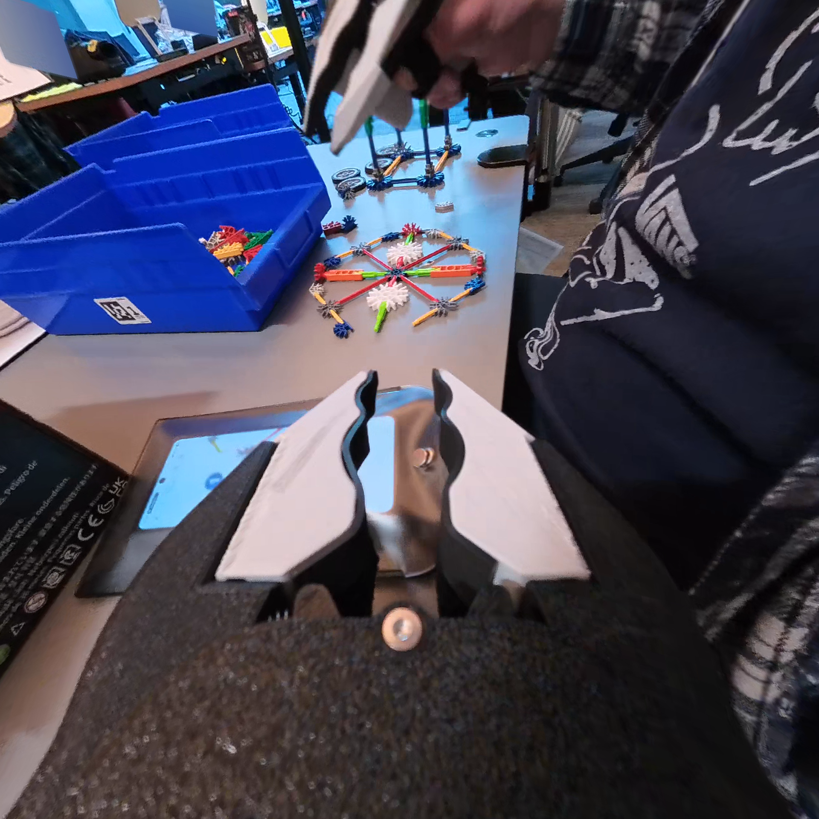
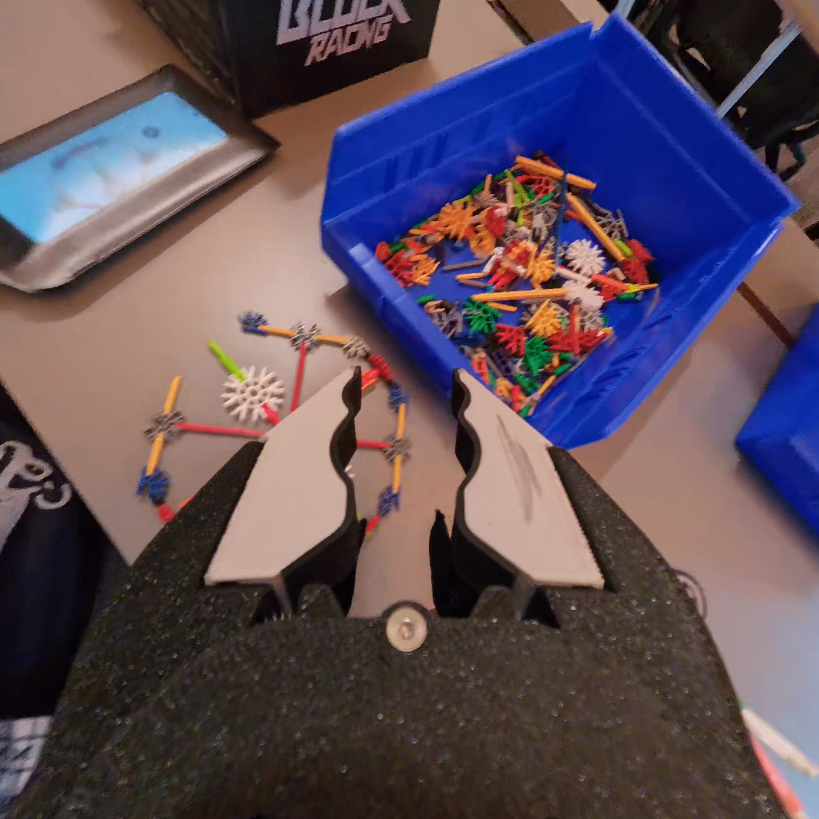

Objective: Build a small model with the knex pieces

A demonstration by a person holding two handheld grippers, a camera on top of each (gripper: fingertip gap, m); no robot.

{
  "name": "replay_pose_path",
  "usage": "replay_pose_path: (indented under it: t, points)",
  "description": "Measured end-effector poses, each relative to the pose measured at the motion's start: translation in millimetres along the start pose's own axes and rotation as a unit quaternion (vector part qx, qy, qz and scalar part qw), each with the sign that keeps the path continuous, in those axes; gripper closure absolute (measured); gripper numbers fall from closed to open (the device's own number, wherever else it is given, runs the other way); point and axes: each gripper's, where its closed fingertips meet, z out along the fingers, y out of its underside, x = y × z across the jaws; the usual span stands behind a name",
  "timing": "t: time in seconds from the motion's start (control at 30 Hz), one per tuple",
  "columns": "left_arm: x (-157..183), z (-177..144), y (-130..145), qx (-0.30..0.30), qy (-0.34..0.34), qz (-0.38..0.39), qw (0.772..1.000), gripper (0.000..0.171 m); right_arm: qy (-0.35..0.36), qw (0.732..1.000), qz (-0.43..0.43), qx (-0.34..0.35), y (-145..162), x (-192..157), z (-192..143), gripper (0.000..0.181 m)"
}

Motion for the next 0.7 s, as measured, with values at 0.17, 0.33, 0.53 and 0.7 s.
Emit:
replay_pose_path:
  t: [0.17,0.33,0.53,0.7]
  points:
    - [-11.3,0.1,0.1,0.004,-0.017,-0.005,1.000,0.147,0.003,0.999,-0.009,-0.037,-15.5,44.8,25.6,0.147]
    - [-19.8,-0.6,2.2,0.000,-0.030,-0.009,1.000,0.147,-0.018,0.995,-0.020,-0.100,-7.8,79.5,44.5,0.151]
    - [-29.0,0.5,4.0,-0.001,-0.039,-0.020,0.999,0.147,-0.024,0.992,-0.027,-0.120,1.9,88.4,20.4,0.151]
    - [-40.1,10.2,2.6,-0.005,-0.045,-0.010,0.999,0.147,-0.029,0.991,-0.033,-0.126,1.5,93.7,31.2,0.151]
